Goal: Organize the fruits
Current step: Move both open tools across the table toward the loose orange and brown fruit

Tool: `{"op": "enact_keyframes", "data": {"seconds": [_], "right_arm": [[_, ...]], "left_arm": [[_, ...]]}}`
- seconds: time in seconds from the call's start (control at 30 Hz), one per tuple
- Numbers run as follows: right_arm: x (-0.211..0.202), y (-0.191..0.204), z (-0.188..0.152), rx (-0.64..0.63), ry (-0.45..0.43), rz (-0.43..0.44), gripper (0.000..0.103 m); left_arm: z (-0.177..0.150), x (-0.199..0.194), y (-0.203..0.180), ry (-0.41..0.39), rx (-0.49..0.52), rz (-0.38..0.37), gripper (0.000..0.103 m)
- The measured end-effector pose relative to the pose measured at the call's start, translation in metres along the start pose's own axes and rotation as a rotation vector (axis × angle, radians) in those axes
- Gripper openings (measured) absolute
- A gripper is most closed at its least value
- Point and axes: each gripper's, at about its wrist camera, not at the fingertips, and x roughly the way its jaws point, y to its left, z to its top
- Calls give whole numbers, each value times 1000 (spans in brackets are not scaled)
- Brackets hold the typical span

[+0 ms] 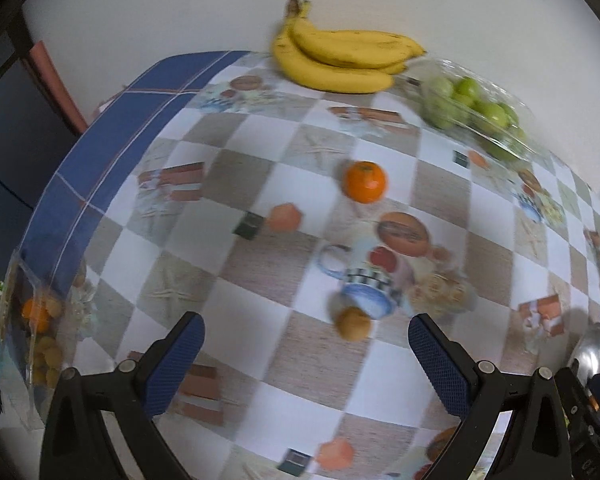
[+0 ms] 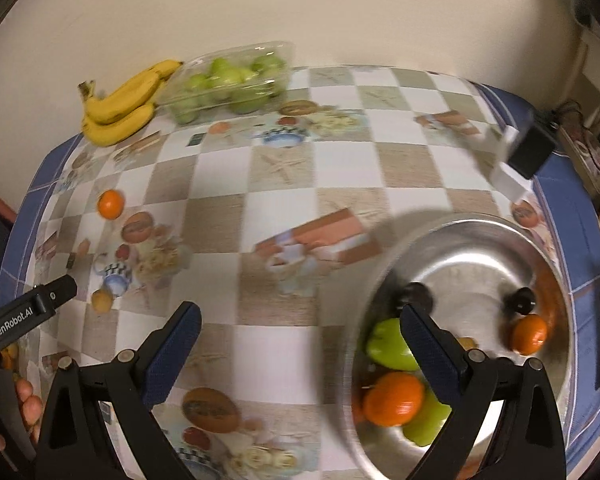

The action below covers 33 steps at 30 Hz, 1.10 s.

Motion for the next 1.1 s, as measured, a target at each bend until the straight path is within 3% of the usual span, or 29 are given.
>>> {"op": "enact_keyframes", "data": {"seconds": [0.23,0.63,1.1], "right_arm": [[8,30,-2,-42,7,30,100],[17,71,-4,-93,7,91,100],[36,127,-8,-174,22,139,100]], "left_arm": [[6,8,27,8,-36,-14,103],[7,21,38,49,-42,-55,103],[6,41,69,81,-85,-11,103]]}}
